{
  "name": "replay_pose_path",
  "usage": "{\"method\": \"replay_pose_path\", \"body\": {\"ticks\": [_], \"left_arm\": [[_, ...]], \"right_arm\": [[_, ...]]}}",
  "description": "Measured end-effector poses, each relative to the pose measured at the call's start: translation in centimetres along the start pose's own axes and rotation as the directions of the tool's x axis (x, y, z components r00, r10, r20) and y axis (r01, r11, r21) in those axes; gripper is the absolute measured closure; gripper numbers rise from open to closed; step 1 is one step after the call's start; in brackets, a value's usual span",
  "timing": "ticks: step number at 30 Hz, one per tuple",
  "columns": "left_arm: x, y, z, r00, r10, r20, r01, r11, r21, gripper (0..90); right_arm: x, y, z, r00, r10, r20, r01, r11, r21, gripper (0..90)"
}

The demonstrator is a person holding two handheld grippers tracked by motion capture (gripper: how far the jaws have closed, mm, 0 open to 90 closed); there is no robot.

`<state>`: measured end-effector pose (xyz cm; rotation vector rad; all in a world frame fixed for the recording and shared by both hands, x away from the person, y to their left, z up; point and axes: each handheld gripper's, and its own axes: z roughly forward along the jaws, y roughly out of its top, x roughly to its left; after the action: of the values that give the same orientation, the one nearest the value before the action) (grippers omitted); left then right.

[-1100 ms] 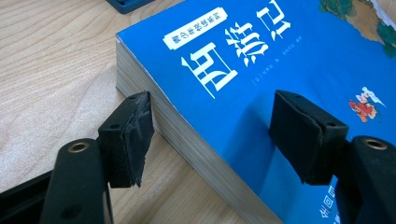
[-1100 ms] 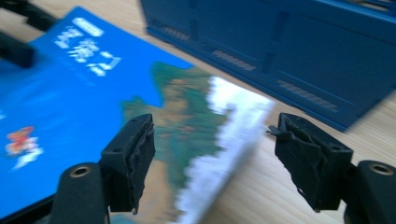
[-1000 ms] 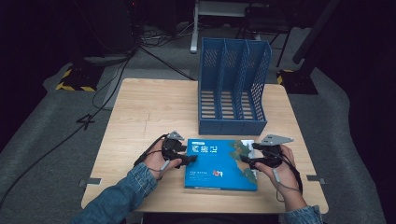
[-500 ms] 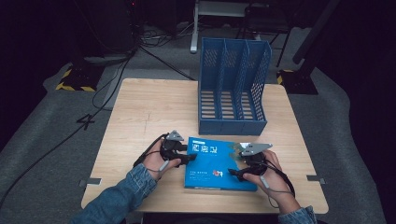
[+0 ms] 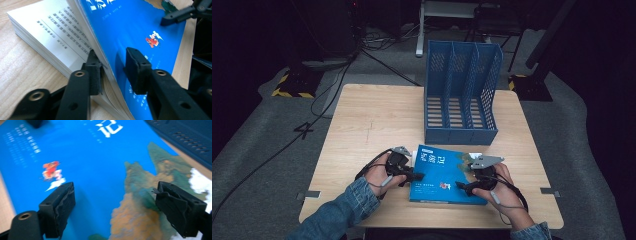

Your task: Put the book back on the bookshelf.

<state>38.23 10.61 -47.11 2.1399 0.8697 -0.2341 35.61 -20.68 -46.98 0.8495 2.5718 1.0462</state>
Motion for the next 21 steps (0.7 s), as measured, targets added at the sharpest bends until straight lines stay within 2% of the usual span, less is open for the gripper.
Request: {"method": "replay_pose_path", "body": {"ticks": [4, 7, 10, 13, 14, 15, 16, 20, 21], "left_arm": [[-0.2, 0.5, -0.5, 0.9975, -0.052, 0.048, 0.052, 0.9986, -0.004, 82.2], [-0.6, 0.8, -0.7, 0.9965, -0.069, 0.047, 0.069, 0.9976, -0.004, 83.6], [-1.0, 1.1, -0.4, 0.9944, -0.087, 0.061, 0.087, 0.9961, -0.009, 83.7], [-2.1, 1.4, 0.7, 0.9951, -0.068, 0.071, 0.069, 0.9976, -0.007, 83.4], [-2.1, 1.4, 0.7, 0.9951, -0.068, 0.071, 0.069, 0.9976, -0.007, 83.1], [-2.6, 1.5, 1.3, 0.9964, -0.048, 0.069, 0.048, 0.9988, 0.003, 82.9], [-2.6, 1.5, 1.3, 0.9964, -0.048, 0.069, 0.048, 0.9988, 0.003, 82.7], [-2.5, 1.7, 1.7, 0.9935, -0.072, 0.089, 0.070, 0.9974, 0.018, 82.5], [-2.5, 1.8, 1.8, 0.9928, -0.078, 0.091, 0.076, 0.9969, 0.018, 82.7]], "right_arm": [[1.1, 0.2, 0.1, 0.9981, -0.042, -0.044, 0.042, 0.999, 0.004, 16.0], [1.7, 0.4, 0.4, 0.9968, -0.066, -0.045, 0.066, 0.998, 0.004, 16.0], [1.4, 0.3, 0.2, 0.9977, -0.056, -0.039, 0.057, 0.998, 0.004, 16.1], [0.3, 0.1, -0.1, 0.9968, -0.078, -0.016, 0.078, 0.997, 0.006, 17.4], [0.3, 0.1, -0.1, 0.9968, -0.078, -0.016, 0.078, 0.997, 0.006, 17.4], [-1.0, -0.4, -0.3, 0.9987, -0.044, 0.024, 0.044, 0.999, -0.010, 17.3], [-1.4, -0.5, -0.5, 0.9989, -0.030, 0.035, 0.030, 1.000, -0.008, 17.3], [-1.5, -0.8, -1.0, 0.9978, -0.022, 0.063, 0.022, 1.000, -0.004, 20.5], [-1.1, -0.8, -1.0, 0.9984, -0.029, 0.048, 0.029, 1.000, -0.009, 19.2]]}}
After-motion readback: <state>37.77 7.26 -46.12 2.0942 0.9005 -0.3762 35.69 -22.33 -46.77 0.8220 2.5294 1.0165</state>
